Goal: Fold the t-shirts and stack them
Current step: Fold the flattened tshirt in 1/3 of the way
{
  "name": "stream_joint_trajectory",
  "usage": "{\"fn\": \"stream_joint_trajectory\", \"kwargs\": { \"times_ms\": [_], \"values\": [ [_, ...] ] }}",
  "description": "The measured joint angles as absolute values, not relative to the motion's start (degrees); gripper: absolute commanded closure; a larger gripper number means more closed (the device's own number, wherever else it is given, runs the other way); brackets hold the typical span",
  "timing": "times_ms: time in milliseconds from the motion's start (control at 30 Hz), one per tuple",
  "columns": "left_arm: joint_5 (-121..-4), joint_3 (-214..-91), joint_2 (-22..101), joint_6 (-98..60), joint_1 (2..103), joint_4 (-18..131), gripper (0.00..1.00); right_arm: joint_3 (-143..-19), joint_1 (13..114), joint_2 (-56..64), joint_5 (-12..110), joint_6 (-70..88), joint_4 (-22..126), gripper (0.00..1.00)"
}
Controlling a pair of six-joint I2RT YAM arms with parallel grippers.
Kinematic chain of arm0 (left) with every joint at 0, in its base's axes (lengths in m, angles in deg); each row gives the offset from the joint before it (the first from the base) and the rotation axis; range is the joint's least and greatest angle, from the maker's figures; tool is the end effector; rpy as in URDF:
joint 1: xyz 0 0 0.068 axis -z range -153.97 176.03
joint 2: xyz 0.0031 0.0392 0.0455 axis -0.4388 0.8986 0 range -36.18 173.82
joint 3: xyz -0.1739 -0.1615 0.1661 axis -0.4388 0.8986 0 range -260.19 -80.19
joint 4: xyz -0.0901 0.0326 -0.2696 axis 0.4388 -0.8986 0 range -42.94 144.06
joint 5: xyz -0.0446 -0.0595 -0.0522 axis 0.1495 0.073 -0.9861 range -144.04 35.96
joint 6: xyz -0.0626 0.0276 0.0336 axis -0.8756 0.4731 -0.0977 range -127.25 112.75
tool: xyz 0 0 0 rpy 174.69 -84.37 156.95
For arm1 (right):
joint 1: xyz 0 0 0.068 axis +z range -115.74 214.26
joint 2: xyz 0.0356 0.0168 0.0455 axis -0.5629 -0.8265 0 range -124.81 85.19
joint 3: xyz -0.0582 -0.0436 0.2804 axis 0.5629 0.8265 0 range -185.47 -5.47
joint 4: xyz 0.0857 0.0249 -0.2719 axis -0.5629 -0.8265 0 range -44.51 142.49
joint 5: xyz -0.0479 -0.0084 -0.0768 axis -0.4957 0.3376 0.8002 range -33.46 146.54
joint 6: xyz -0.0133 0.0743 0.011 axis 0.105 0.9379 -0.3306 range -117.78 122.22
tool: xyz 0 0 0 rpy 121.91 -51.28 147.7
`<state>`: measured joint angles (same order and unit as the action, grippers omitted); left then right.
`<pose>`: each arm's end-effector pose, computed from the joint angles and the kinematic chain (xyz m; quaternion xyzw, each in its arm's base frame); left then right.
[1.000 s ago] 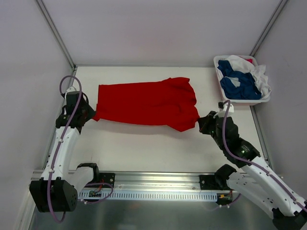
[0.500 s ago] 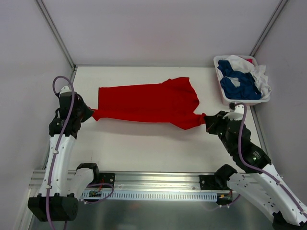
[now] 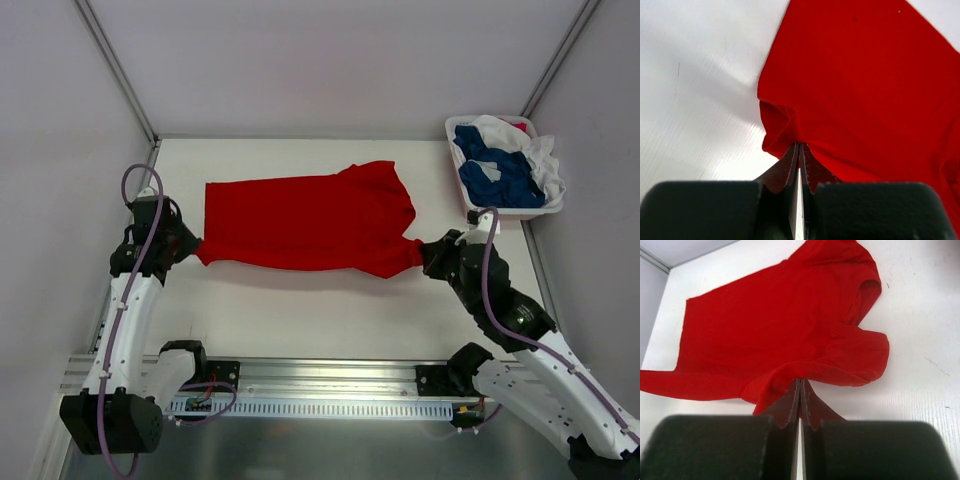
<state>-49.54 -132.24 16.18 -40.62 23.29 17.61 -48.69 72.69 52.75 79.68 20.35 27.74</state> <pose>0.2299 0.0160 0.3121 -0.2935 0.8439 -0.0845 0.4411 0.1468 0.0840 0.3420 -0.0145 0.7815 0.1467 0.6062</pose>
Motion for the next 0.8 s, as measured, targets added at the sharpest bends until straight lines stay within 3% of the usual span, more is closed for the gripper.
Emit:
{"fn": "stream_joint_trajectory", "kwargs": {
  "times_ms": [800],
  "values": [
    [-48.98, -130.45, 30.32, -40.66, 23.29, 24.50, 1.00, -47.99, 70.02, 36.90, 80.70, 17.77, 31.50, 1.00]
  ]
}}
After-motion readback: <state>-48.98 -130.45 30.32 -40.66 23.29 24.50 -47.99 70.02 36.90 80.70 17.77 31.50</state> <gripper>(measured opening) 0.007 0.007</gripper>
